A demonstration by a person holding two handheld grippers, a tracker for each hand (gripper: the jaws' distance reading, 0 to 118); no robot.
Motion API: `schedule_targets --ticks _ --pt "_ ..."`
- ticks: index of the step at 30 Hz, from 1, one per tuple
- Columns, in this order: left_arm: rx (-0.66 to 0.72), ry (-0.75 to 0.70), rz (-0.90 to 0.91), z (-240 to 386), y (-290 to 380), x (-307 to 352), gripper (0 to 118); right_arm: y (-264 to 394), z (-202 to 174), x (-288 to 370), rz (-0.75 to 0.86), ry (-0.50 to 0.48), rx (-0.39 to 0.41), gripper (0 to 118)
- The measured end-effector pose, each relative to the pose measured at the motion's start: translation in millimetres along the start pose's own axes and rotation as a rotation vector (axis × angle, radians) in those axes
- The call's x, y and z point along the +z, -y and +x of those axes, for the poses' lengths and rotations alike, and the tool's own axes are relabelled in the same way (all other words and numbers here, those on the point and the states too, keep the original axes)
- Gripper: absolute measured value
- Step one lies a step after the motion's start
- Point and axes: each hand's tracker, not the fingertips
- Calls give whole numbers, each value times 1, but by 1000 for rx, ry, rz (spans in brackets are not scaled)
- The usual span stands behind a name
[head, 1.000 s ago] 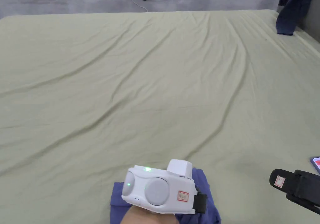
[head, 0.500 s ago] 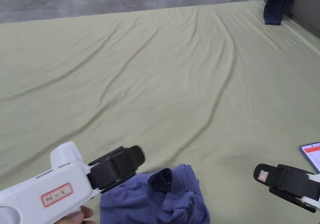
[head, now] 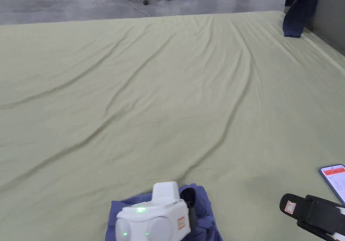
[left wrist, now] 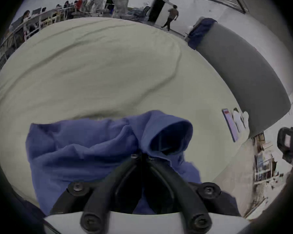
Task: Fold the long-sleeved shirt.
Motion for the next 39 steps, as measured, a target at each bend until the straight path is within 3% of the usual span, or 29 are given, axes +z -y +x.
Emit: schedule_targets --ticks 8,14,21,24,29,32,33,35,39 --pt "21 266 -1 53 -22 1 4 -8 3 7 21 45 -9 2" --pt "93 390 96 -1 -33 69 4 -20 -17 2 62 66 0 2" --pt "292 104 100 -149 -25 122 7 -11 -72 -66 -145 51 11 2" --pt "371 77 58 -183 -15 125 7 -1 -97 -109 -256 70 73 2" --pt "417 141 39 -195 -2 123 7 19 -105 -177 -419 192 98 2" --pt "409 139 8 -193 2 115 7 34 -95 -204 -413 381 191 2" --pt "406 143 -4 -193 3 112 7 41 -90 -211 -414 430 254 3" --pt "405 161 -11 -194 5 109 7 50 -80 -219 -407 441 277 3" --pt "415 157 -40 -197 5 96 7 45 -85 -224 -414 444 234 3"
